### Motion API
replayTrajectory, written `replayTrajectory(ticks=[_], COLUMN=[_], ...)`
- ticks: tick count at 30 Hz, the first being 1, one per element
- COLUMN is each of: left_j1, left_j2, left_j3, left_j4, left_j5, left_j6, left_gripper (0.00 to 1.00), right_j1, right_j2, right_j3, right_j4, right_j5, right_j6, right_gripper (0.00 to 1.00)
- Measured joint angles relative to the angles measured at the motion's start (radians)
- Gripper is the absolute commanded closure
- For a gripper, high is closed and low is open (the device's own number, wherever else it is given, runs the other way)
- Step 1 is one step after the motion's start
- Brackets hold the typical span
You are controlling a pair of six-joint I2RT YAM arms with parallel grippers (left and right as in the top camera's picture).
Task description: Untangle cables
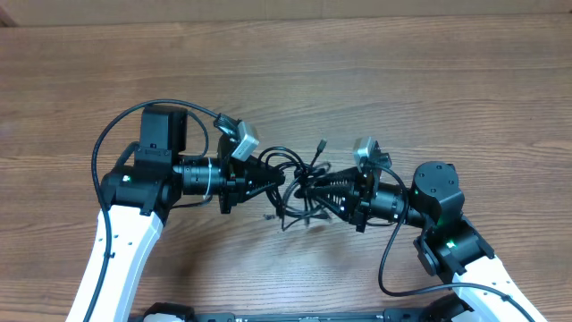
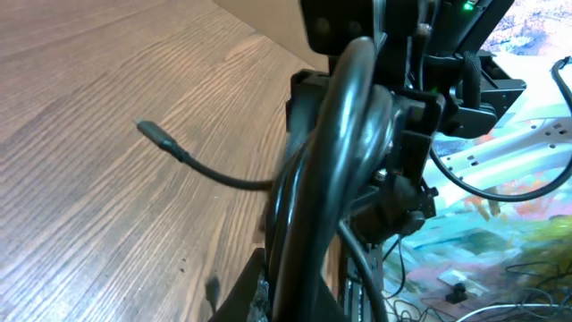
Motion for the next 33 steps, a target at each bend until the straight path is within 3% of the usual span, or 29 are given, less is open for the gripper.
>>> replayTrajectory(ticks=[2, 5, 6, 8, 9, 10, 18, 23, 28, 31, 33], left_j1=[0.002, 0.002, 0.002, 0.002, 0.002, 0.002, 0.002, 0.002, 0.002, 0.002, 0.002], left_j2=[0.000, 0.000, 0.000, 0.000, 0.000, 0.000, 0.000, 0.000, 0.000, 0.000, 0.000], left_j3=[0.000, 0.000, 0.000, 0.000, 0.000, 0.000, 0.000, 0.001, 0.004, 0.004, 0.005], left_j4=[0.008, 0.009, 0.010, 0.013, 0.015, 0.016, 0.018, 0.146, 0.278, 0.298, 0.306], left_j5=[-0.002, -0.003, -0.003, -0.005, -0.006, -0.006, 0.029, 0.053, 0.089, 0.092, 0.082], left_j6=[0.000, 0.000, 0.000, -0.001, 0.003, 0.004, -0.004, -0.010, -0.034, -0.035, -0.042], left_gripper=[0.92, 0.82, 0.71, 0.22, 0.05, 0.00, 0.00, 0.00, 0.07, 0.19, 0.21], right_j1=[-0.003, -0.005, -0.005, -0.005, -0.005, -0.005, -0.005, -0.005, -0.005, -0.005, -0.005], right_j2=[0.000, 0.000, 0.000, 0.000, 0.000, 0.000, 0.000, 0.000, 0.000, 0.000, 0.000], right_j3=[0.000, 0.000, 0.000, 0.000, 0.000, 0.000, 0.000, 0.000, 0.000, 0.000, 0.000], right_j4=[-0.002, -0.002, -0.002, -0.003, -0.003, -0.004, -0.020, -0.033, -0.038, -0.047, -0.049], right_j5=[0.005, 0.004, 0.004, 0.004, 0.004, 0.003, 0.011, 0.013, 0.011, 0.011, 0.011], right_j6=[0.002, 0.002, 0.003, 0.003, 0.003, 0.003, 0.003, 0.003, 0.003, 0.003, 0.003], right_gripper=[0.96, 0.96, 0.96, 0.96, 0.96, 0.96, 0.96, 0.96, 0.96, 0.96, 0.96])
